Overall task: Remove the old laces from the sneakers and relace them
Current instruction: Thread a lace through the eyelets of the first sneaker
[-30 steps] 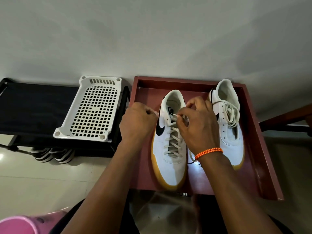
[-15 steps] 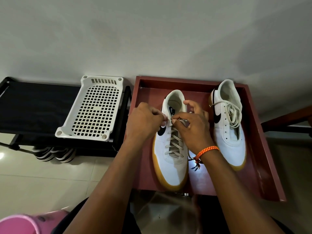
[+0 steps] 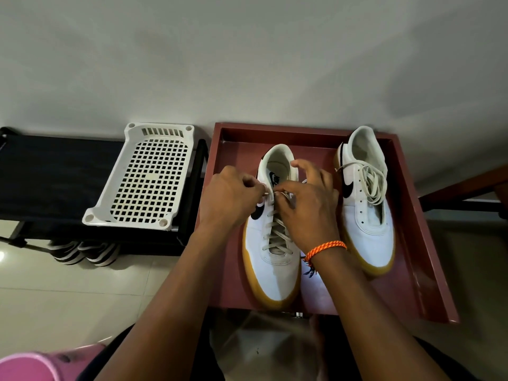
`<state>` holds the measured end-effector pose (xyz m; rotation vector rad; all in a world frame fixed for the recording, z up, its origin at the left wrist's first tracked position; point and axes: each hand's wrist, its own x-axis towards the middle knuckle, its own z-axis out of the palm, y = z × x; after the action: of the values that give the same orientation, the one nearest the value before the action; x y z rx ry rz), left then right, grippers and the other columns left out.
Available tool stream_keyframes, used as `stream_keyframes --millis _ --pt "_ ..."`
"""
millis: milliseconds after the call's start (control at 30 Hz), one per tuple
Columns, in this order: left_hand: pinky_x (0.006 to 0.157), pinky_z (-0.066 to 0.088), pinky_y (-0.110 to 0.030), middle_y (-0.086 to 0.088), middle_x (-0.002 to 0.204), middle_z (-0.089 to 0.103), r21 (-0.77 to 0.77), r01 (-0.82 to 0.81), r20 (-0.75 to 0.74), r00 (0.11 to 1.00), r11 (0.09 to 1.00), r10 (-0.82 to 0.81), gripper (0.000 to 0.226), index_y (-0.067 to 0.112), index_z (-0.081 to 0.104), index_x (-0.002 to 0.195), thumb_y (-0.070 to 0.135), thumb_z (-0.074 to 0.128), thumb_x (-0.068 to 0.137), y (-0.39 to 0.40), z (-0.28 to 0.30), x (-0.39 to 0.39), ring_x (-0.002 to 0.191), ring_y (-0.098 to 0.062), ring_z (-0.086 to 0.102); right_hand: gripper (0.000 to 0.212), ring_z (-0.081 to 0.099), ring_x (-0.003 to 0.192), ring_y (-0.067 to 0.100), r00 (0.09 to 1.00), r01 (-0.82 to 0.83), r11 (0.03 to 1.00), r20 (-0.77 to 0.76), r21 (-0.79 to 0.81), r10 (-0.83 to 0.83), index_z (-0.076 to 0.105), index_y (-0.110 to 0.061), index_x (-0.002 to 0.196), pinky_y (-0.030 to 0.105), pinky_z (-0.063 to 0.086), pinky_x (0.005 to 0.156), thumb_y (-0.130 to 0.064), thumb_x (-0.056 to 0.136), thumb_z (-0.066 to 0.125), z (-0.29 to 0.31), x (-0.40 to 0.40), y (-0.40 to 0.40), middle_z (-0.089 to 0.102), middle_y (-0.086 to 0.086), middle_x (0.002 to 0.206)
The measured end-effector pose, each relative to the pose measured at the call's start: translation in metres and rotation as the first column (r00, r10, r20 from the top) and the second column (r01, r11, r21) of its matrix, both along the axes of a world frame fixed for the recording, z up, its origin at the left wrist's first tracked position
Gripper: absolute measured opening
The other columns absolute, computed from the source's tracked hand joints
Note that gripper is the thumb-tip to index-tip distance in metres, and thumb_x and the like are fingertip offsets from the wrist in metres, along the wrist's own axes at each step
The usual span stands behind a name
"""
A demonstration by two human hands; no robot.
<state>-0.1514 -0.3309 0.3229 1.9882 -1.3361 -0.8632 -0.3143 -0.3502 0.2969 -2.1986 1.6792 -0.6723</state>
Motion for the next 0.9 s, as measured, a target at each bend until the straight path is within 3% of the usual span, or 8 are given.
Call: stream_keyframes --millis 267,433,500,567,700,733,833,900 --pt "0.064 0.057 -0.03 0.009 0.067 0.074 -0.008 0.025 0.096 0.995 1.0 -0.025 0.02 0.027 0.078 0.076 0.03 0.077 0.096 -0.003 -0.009 0.001 0.063 -0.007 0.072 0.006 0.044 0.126 0.021 0.994 -0.003 0.997 0.107 0.083 -0.005 0.076 -0.032 0.097 0.041 0.042 0.101 -0.031 0.091 0.074 -0.007 -0.004 -0.004 0.051 -0.011 0.144" --pt "0.068 0.057 -0.032 -0.001 0.075 0.078 0.029 0.005 -0.268 0.964 1.0 0.003 0.023 0.011 0.079 0.082 0.012 0.068 0.103 -0.001 -0.01 0.005 0.069 -0.014 0.07 0.007 0.046 0.122 0.019 0.989 -0.033 0.996 0.148 0.08 0.02 0.075 -0.031 0.098 0.041 0.046 0.101 -0.029 0.092 0.072 -0.008 -0.011 -0.008 0.052 -0.009 0.142" --pt "0.064 0.053 -0.024 -0.006 0.08 0.077 0.031 -0.021 -0.429 0.903 0.999 0.033 0.023 0.005 0.076 0.088 0.007 0.062 0.106 -0.001 -0.004 0.007 0.073 -0.014 0.069 0.007 0.046 0.122 0.019 0.986 -0.047 0.995 0.163 0.087 0.032 0.075 -0.028 0.098 0.04 0.046 0.102 -0.027 0.092 0.072 -0.009 -0.011 -0.008 0.052 -0.008 0.143" --pt "0.071 0.058 -0.024 -0.008 0.09 0.079 0.015 -0.037 -0.569 0.821 0.999 0.039 0.022 0.005 0.075 0.093 0.007 0.059 0.107 0.0 0.004 0.009 0.084 -0.017 0.074 0.008 0.045 0.124 0.019 0.985 -0.053 0.993 0.168 0.103 0.036 0.075 -0.026 0.099 0.039 0.046 0.103 -0.026 0.093 0.071 -0.009 -0.012 -0.009 0.051 -0.008 0.144" --pt "0.096 0.064 -0.042 -0.013 0.108 0.079 0.008 -0.091 -0.873 0.485 0.996 0.051 0.016 0.003 0.07 0.098 0.006 0.056 0.106 0.0 0.016 0.011 0.107 -0.03 0.077 0.01 0.045 0.128 0.021 0.984 -0.064 0.991 0.174 0.118 0.043 0.075 -0.023 0.103 0.044 0.048 0.105 -0.026 0.095 0.071 -0.01 -0.014 -0.009 0.049 -0.006 0.147" --pt "0.097 0.063 -0.045 -0.014 0.109 0.078 0.005 -0.103 -0.905 0.423 0.995 0.048 0.015 0.004 0.068 0.097 0.006 0.056 0.106 0.0 0.017 0.012 0.11 -0.033 0.076 0.011 0.045 0.128 0.022 0.982 -0.07 0.99 0.182 0.119 0.048 0.075 -0.022 0.103 0.046 0.048 0.104 -0.026 0.095 0.071 -0.01 -0.014 -0.009 0.049 -0.006 0.147" --pt "0.096 0.063 -0.047 -0.014 0.108 0.078 -0.025 -0.109 -0.93 0.367 0.994 0.017 0.012 0.003 0.067 0.101 0.01 0.058 0.103 0.0 0.018 0.014 0.112 -0.036 0.075 0.012 0.046 0.128 0.023 0.981 -0.074 0.99 0.185 0.12 0.051 0.076 -0.022 0.104 0.047 0.048 0.105 -0.025 0.094 0.07 -0.009 -0.014 -0.009 0.049 -0.005 0.147" --pt "0.094 0.063 -0.044 -0.009 0.103 0.078 -0.066 -0.136 -0.966 0.258 0.989 -0.029 0.015 0.006 0.069 0.097 0.012 0.056 0.103 0.001 0.02 0.015 0.108 -0.031 0.077 0.013 0.046 0.129 0.022 0.982 -0.072 0.99 0.181 0.125 0.049 0.076 -0.021 0.105 0.046 0.047 0.106 -0.023 0.093 0.07 -0.009 -0.015 -0.009 0.049 -0.004 0.147"
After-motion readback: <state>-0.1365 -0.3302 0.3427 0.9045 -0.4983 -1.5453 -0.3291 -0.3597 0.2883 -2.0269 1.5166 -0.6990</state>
